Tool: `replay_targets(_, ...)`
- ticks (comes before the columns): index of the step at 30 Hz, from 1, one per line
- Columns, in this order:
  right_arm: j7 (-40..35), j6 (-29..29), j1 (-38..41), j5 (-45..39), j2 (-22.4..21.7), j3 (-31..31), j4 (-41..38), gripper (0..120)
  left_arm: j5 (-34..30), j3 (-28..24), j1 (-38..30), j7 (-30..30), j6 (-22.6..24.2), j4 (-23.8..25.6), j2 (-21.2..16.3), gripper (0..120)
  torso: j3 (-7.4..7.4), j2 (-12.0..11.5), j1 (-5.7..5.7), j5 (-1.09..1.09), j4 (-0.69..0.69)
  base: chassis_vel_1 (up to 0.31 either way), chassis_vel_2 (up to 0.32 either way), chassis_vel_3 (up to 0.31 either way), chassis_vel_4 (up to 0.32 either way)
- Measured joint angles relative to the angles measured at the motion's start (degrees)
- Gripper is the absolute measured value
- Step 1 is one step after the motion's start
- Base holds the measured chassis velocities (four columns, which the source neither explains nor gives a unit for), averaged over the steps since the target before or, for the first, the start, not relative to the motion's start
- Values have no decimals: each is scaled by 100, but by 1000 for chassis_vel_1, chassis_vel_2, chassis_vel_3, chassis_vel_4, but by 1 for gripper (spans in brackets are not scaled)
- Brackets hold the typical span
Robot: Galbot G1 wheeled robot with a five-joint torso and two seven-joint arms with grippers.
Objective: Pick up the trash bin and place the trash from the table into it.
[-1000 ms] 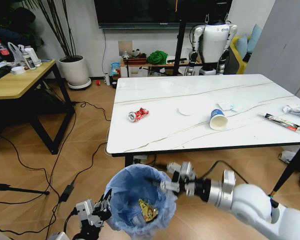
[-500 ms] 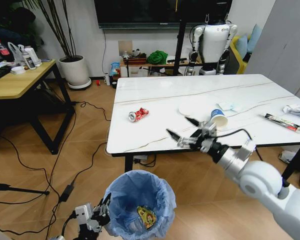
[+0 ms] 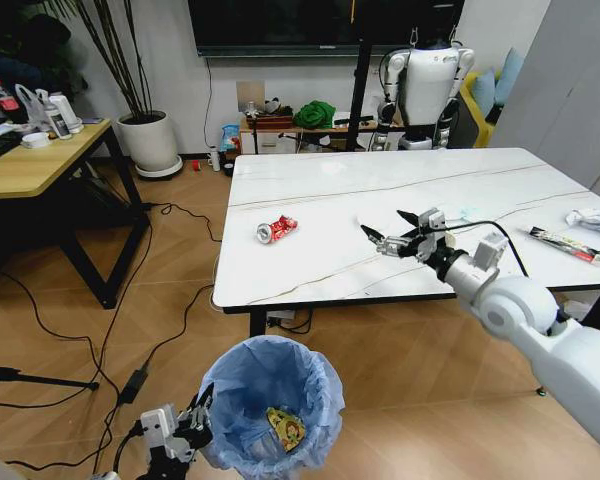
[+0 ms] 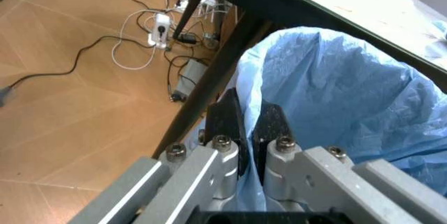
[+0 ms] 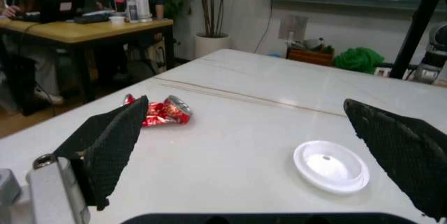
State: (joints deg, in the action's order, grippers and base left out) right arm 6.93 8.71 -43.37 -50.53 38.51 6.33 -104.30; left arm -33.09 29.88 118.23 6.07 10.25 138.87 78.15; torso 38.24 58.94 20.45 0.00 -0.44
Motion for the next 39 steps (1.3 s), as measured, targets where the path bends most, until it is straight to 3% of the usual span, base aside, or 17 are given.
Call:
replay_targets(11, 267, 233, 1375, -41, 474, -1328, 1043, 100, 37, 88, 21, -30, -10, 67, 186, 0, 0, 0, 0, 0, 1, 0, 0, 0, 0)
replay_targets(19, 610, 358, 2122, 13, 799, -1964, 1845, 100, 46, 181, 36, -40, -20, 113, 277, 0, 0, 0, 0, 1, 1, 0, 0, 0, 0)
replay_targets(26, 928, 365, 2805, 232, 1056, -2344, 2713, 100, 61, 213, 68, -59, -35, 131, 382, 0, -1, 0, 0, -1, 2, 0, 0, 0, 0)
replay_targets(39, 1339, 202, 2899, 473, 1120, -2432, 3759, 100, 88, 232, 84, -73, -51, 119, 435, 0, -1, 0, 0, 1, 0, 0, 0, 0, 0)
